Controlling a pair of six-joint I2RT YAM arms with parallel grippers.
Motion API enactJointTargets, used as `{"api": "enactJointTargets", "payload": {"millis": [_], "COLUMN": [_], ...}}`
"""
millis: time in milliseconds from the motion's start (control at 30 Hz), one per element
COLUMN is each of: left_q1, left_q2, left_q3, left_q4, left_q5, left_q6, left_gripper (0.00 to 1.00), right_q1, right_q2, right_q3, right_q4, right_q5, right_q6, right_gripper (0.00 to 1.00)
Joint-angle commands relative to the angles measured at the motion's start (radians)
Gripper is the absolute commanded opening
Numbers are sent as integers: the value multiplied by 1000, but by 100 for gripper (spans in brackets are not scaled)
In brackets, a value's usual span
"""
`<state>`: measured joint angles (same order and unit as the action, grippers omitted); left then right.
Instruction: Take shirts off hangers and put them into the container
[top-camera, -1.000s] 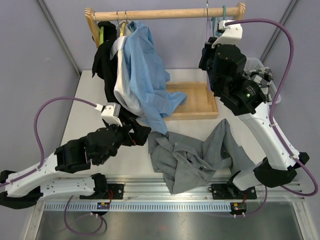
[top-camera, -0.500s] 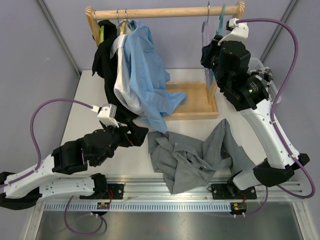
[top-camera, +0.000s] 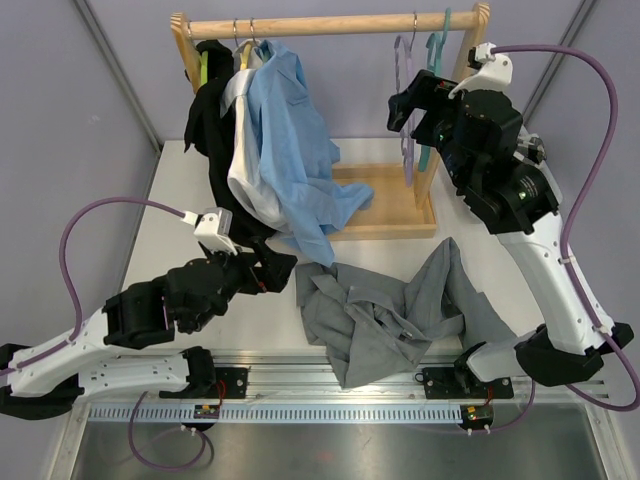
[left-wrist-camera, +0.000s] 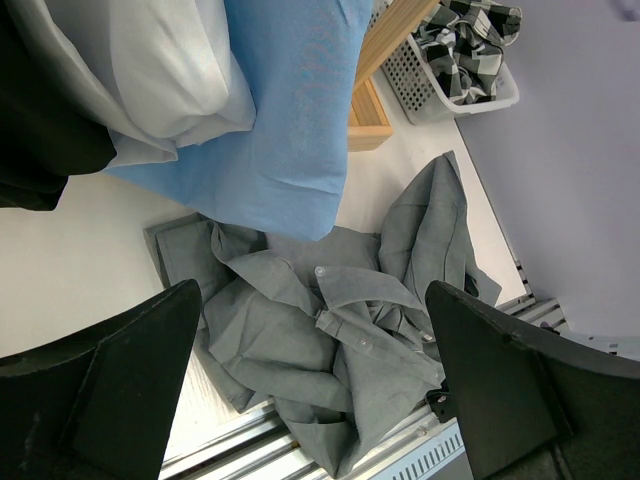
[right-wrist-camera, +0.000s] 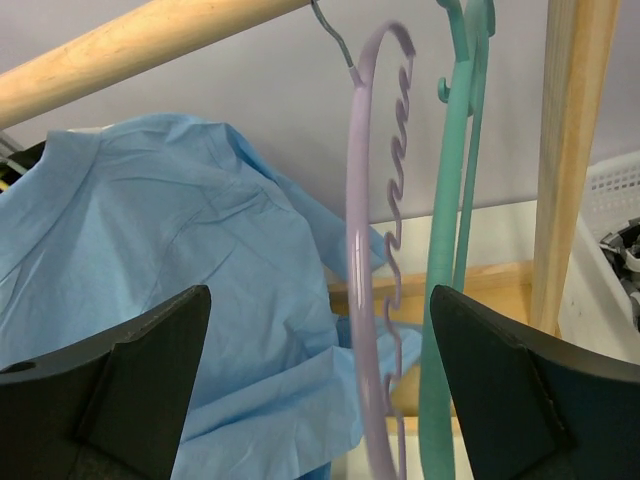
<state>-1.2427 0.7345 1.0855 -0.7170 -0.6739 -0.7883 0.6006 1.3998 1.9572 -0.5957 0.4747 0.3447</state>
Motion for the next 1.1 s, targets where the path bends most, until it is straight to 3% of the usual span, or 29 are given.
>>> {"api": "enactJointTargets", "payload": {"millis": [0,133,300,500,833,1067], "left_q1": [-4,-6,-6,-6,-9,-9], "left_q2": [-17,-21,-24,-50,-122,-164], "left_q3": [-12,-7,-1,4,-24,-58], "left_q4": [31,30,47,42,-30,-52], "left_q5": [-24,-26,-19,-29,-36,-32], "left_q6": [-23,-19,18,47,3,-15], "left_gripper": [98,98,98,98,96,96], "right_q1": [-5,-4,39,275,341,389], "right_q2": [-53,-120,-81,128,497,490], "right_q3": [28,16,104,264,707,701], "right_q4": [-16,-44,-199,-323,-473,-377], "right_q5": [-53,-128,-384,-338,-223,-242], "right_q6": [-9,-33,-68,-173,-219,-228], "right_gripper": [99,99,99,100,99,99]}}
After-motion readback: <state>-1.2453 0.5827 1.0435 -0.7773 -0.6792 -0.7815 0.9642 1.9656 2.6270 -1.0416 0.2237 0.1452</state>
